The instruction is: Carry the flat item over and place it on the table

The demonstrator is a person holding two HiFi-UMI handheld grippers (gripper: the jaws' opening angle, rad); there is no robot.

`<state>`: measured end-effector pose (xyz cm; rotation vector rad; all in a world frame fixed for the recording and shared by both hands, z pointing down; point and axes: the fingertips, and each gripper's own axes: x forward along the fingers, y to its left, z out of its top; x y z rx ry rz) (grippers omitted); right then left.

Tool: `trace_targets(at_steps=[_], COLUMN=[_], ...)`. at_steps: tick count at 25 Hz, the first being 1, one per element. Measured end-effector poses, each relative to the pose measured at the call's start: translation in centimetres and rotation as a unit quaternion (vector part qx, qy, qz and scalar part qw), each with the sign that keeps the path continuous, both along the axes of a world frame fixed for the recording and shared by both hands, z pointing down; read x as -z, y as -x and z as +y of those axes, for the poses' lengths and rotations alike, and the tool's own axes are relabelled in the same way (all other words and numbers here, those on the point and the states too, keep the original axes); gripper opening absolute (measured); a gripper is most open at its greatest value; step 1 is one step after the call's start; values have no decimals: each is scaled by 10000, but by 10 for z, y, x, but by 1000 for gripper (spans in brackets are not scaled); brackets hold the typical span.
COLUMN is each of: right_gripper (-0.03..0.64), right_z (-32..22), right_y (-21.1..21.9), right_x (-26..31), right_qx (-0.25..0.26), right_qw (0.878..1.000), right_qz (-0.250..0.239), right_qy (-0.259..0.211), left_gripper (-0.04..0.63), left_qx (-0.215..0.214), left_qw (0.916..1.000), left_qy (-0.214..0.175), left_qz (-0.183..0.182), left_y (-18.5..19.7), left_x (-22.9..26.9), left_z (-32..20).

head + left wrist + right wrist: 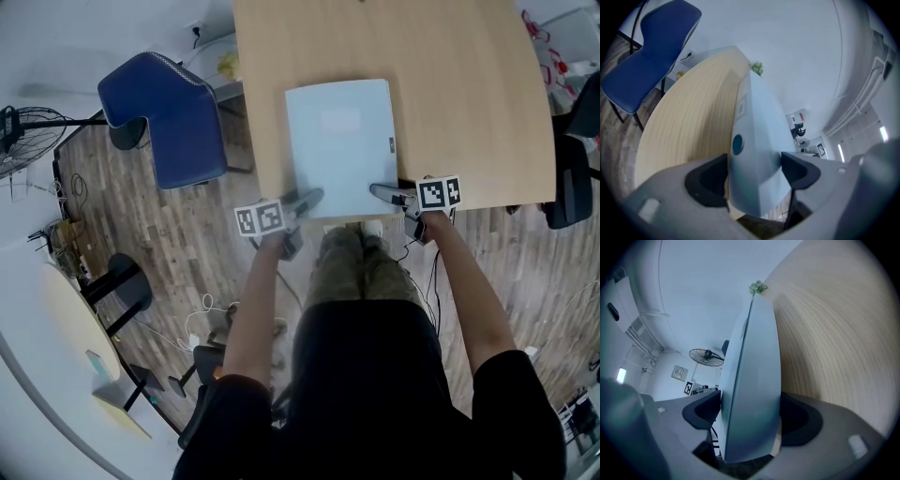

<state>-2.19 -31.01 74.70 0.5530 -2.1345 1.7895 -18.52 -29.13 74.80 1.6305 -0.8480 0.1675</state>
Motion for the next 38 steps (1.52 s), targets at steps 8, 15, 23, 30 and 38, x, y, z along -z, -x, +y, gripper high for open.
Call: trace_targets(at_steps=[8, 15, 23, 30, 38], right_gripper=[380, 417, 406, 389, 352], right_z=[0, 1, 0, 17, 35], right_y=[-3, -7, -8, -26, -32], right_x=[-4, -1, 12, 77, 197], right_qx=[-277, -432, -495, -861, -951], right_qw=[9984, 9945, 9883, 9877, 9709], right_qz=[473, 859, 1172, 755, 214], right_qy=[-98, -417, -842, -1062, -2187], left_gripper=[348, 359, 370, 370, 306], left_qx=[166, 271, 636, 288, -158], left_qw=[9998, 9993, 9966, 9922, 9603], left_qy=[-58, -264, -496, -1204, -2720], left_qz=[-63, -63, -174, -109, -590], left_y=[2, 1, 15, 8, -31], left_x=[0, 3, 12, 86, 223], left_z=[-1, 1, 0, 11, 40])
